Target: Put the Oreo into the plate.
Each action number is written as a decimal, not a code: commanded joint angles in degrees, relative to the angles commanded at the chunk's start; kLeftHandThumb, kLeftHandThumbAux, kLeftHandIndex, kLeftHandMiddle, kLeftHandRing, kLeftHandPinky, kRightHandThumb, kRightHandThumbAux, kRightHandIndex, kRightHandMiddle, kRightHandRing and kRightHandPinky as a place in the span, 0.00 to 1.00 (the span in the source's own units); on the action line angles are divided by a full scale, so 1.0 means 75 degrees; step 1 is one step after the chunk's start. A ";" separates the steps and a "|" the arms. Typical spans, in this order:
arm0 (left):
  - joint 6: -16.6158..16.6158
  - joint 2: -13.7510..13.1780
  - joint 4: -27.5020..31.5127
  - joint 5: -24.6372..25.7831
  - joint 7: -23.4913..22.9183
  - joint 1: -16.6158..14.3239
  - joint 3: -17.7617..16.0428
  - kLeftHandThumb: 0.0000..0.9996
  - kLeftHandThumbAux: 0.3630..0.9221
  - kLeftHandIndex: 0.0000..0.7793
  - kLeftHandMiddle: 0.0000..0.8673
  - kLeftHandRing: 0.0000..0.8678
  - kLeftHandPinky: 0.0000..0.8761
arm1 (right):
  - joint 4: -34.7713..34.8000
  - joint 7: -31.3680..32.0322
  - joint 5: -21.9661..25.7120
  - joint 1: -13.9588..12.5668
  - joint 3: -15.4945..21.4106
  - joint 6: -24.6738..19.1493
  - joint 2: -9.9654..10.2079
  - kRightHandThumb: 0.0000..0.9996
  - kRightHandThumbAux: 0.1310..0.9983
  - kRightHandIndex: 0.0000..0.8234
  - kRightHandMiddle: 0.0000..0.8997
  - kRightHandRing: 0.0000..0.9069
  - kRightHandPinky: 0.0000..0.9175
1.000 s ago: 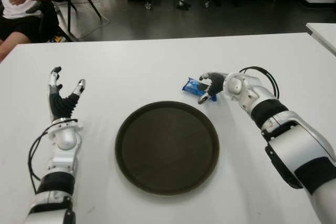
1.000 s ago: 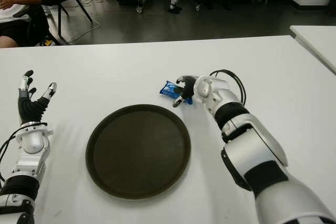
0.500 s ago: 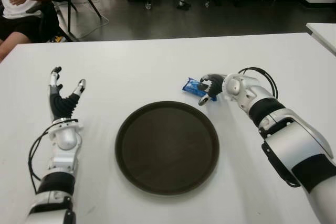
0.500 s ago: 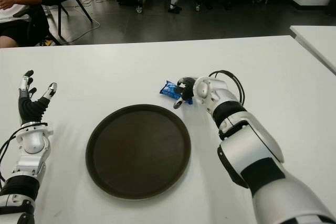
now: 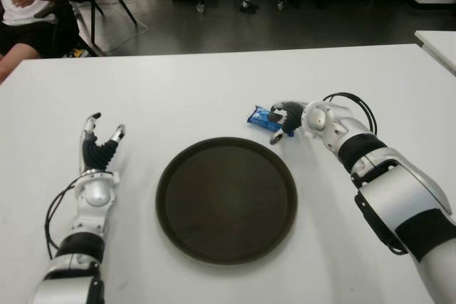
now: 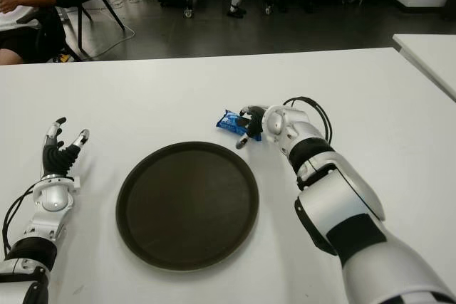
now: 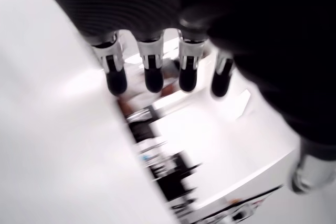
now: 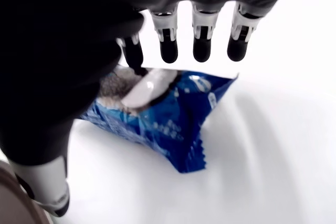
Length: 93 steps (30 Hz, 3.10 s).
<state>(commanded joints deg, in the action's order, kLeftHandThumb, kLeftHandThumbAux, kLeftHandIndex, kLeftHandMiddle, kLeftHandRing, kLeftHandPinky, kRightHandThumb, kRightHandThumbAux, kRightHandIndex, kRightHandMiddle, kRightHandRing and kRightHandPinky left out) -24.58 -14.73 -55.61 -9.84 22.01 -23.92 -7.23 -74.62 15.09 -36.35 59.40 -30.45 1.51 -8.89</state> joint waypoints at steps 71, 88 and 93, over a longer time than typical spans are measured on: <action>-0.0058 -0.0158 -0.0296 0.0057 -0.0068 -0.0119 0.0216 0.00 0.35 0.00 0.00 0.00 0.00 | -0.0104 0.0140 0.0016 -0.0273 -0.0018 -0.0783 0.0420 0.00 0.66 0.00 0.01 0.00 0.00; -0.0070 -0.0234 -0.0354 -0.0157 0.0061 -0.0125 0.0320 0.00 0.30 0.00 0.00 0.00 0.00 | -0.0022 0.0048 -0.0108 -0.0299 -0.0178 -0.1052 0.0470 0.00 0.67 0.00 0.03 0.00 0.00; -0.0106 -0.0237 -0.0372 -0.0128 0.0029 -0.0118 0.0298 0.00 0.29 0.00 0.00 0.00 0.00 | 0.0011 0.0086 -0.0126 -0.0275 -0.0174 -0.1180 0.0487 0.00 0.66 0.00 0.03 0.00 0.00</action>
<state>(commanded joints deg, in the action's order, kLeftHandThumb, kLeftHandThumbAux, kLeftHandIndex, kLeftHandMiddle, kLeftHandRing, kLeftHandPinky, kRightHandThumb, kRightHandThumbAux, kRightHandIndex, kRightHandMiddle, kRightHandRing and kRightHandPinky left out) -25.38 -16.51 -58.39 -10.80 22.23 -24.80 -4.99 -74.54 15.74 -37.29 57.34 -31.75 -7.34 -5.23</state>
